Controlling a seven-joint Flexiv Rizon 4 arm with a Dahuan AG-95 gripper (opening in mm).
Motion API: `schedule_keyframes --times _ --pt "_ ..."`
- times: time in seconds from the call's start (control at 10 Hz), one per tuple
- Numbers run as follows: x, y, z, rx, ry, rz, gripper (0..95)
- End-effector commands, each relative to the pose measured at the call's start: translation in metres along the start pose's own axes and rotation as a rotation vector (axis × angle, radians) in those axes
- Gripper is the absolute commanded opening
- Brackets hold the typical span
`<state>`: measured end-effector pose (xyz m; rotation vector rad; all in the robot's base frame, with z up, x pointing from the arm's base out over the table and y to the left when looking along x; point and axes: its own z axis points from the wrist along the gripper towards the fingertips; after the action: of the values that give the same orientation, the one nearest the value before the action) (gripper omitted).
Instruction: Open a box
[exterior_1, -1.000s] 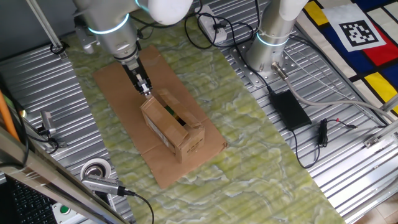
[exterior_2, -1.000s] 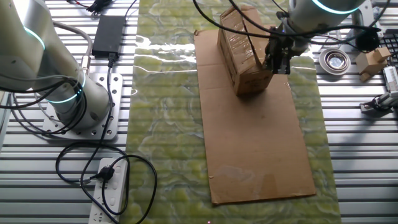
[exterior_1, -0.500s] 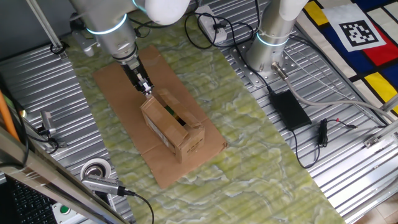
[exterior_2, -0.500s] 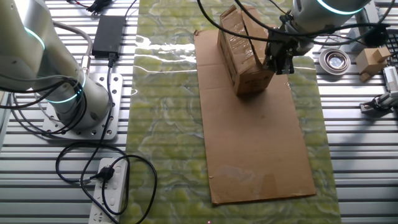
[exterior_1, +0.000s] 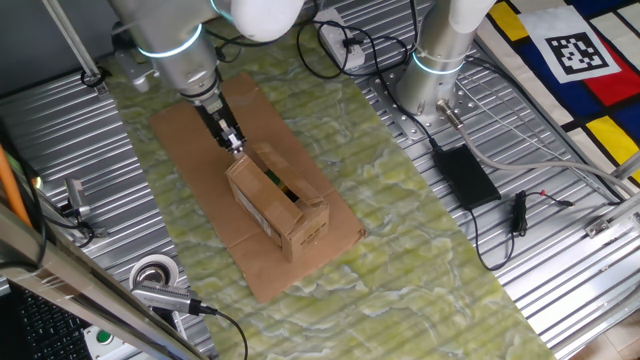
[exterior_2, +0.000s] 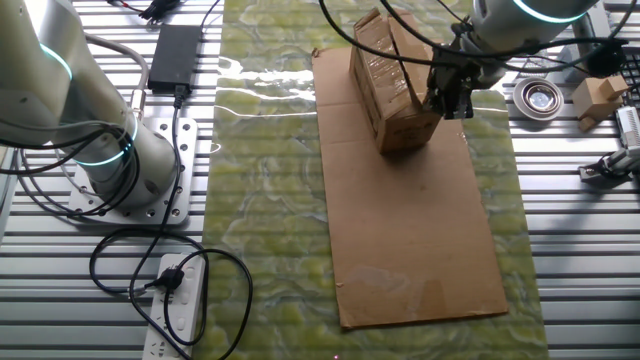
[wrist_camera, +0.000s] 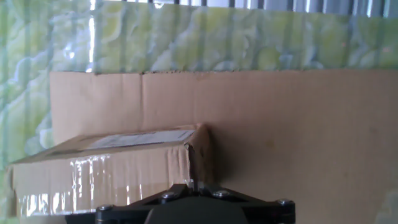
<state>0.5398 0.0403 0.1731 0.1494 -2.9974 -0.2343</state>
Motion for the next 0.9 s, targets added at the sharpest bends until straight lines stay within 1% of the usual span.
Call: schedule_keyframes --times 0.1,0.2,0.3,0.5,0.7,0.8,0.9 --pt "0.006 0.02 0.007 -0.001 -0.011 0.078 0.0" --pt "0.012 0.029 0.012 -0.001 -0.015 0.096 0.0" --pt "0.015 0.033 0.015 -0.003 -0.02 0.104 0.0" --pt "0.019 0.046 0.019 -0.007 -0.021 0.148 0.0" --pt "0.025 0.055 0.019 -0.008 -0.017 0.176 0.0" --pt "0.03 0.055 0.017 -0.008 -0.011 0.179 0.0" --pt "0.039 0.054 0.013 -0.008 -0.007 0.176 0.0"
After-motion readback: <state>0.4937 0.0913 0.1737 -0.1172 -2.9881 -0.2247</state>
